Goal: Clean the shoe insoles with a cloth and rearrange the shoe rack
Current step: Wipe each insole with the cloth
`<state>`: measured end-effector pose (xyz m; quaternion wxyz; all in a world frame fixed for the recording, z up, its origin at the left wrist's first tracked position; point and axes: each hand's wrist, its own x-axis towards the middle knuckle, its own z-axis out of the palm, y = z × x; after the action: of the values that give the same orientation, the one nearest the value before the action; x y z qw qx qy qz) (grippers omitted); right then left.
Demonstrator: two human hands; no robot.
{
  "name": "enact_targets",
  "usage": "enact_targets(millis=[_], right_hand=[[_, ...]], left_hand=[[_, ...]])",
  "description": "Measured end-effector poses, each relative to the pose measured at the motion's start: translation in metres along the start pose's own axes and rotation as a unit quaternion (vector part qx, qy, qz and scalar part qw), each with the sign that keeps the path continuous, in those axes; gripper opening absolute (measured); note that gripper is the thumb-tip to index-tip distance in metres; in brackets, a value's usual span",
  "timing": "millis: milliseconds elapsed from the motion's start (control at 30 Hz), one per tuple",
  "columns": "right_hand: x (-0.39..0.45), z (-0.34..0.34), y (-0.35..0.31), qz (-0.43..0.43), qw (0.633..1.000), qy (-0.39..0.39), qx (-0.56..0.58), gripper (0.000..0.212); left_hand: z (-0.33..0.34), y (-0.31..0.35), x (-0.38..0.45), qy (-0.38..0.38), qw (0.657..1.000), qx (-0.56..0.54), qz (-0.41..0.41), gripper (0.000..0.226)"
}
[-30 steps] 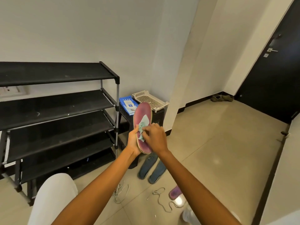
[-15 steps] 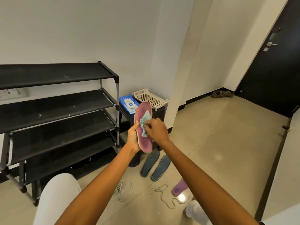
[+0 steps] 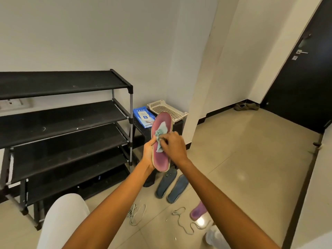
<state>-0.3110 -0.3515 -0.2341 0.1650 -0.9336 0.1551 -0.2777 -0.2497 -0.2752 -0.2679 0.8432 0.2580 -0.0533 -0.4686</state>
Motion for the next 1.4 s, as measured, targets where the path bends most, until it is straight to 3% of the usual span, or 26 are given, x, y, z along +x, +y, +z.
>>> enact_targets(millis=[133, 233, 367, 500, 633, 733, 867, 1000, 1133, 1233, 1300, 1400], right_hand=[[-0.04, 0.013, -0.014, -0.055, 0.992, -0.013, 0.112, 0.017], [-0.044, 0.005, -0.002, -0.088, 0.986, -0.049, 0.133, 0.015], [-0.015, -0.011, 0.008, 0.048, 0.989, 0.053, 0.128, 0.017], [-0.009, -0.009, 0.011, 0.01, 0.997, -0.081, -0.004, 0.025], [-0.034, 0.006, -0.011, -0.02, 0.995, -0.067, 0.074, 0.021], [-0.036, 0.004, -0.02, -0.002, 0.984, -0.092, 0.152, 0.015], [-0.014, -0.001, -0.014, 0.079, 0.983, -0.015, 0.163, 0.017], [-0.015, 0.012, -0.013, 0.042, 0.994, -0.069, 0.079, 0.023], [-0.043, 0.021, -0.022, 0.042, 0.988, -0.052, 0.14, 0.017], [-0.043, 0.015, -0.02, 0.037, 0.978, -0.068, 0.193, 0.016], [-0.032, 0.009, -0.019, 0.07, 0.969, -0.024, 0.234, 0.013], [-0.007, 0.003, -0.01, 0.187, 0.938, 0.063, 0.286, 0.013]], left_hand=[[-0.015, 0.011, 0.006, 0.011, 1.0, 0.008, -0.007, 0.058], [-0.026, 0.009, 0.003, 0.014, 0.999, 0.016, -0.035, 0.057], [-0.02, 0.008, -0.002, 0.021, 0.997, 0.068, -0.011, 0.042], [-0.017, 0.008, -0.001, 0.027, 0.998, 0.049, -0.004, 0.045], [-0.02, 0.017, 0.008, 0.051, 0.999, 0.0, 0.001, 0.064], [-0.026, 0.023, 0.009, 0.054, 0.999, -0.002, 0.001, 0.065], [-0.017, 0.025, 0.002, 0.053, 0.998, 0.017, 0.017, 0.052], [-0.009, 0.025, 0.001, 0.044, 0.998, -0.006, 0.042, 0.056], [-0.021, 0.024, 0.009, 0.078, 0.995, -0.043, 0.051, 0.061], [-0.019, 0.018, 0.002, 0.058, 0.997, 0.003, 0.047, 0.051], [-0.017, 0.017, 0.004, 0.064, 0.996, 0.051, 0.047, 0.037], [-0.011, 0.017, -0.001, 0.066, 0.994, 0.087, 0.021, 0.029]])
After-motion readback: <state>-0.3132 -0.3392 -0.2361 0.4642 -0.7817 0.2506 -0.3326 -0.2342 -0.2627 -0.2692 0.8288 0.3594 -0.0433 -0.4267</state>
